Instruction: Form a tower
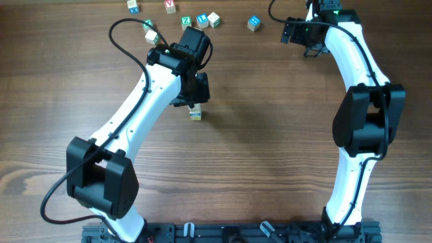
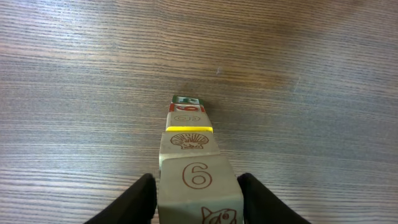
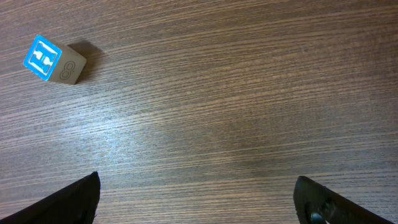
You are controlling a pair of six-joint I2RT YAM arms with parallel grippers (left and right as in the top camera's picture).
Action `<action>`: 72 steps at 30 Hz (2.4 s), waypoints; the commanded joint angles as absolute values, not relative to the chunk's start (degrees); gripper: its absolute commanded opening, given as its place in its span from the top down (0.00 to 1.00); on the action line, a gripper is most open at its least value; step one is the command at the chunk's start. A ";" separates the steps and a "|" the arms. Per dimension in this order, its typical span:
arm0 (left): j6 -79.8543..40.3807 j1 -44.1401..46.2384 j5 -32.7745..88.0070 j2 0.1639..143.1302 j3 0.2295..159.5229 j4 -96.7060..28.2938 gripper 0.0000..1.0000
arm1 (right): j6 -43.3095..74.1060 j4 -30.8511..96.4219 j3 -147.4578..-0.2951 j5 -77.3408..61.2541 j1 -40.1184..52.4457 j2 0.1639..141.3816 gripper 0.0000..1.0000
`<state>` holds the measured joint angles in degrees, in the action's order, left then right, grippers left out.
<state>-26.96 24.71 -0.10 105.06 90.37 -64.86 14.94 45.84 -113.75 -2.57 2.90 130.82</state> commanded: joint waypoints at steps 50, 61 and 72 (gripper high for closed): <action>-25.74 17.93 -0.05 95.59 97.43 -63.66 0.00 | 15.16 45.69 -114.13 -2.66 3.03 129.54 0.00; -25.74 13.72 1.37 94.50 97.41 -68.88 0.00 | 15.18 45.71 -114.13 -2.66 3.03 129.54 0.00; -25.69 21.26 2.72 105.36 94.67 -69.28 0.00 | 15.18 45.69 -114.13 -2.66 3.03 129.54 0.00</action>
<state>-26.02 19.22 2.50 100.79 96.25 -69.25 14.94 45.84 -113.75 -2.55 2.90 130.82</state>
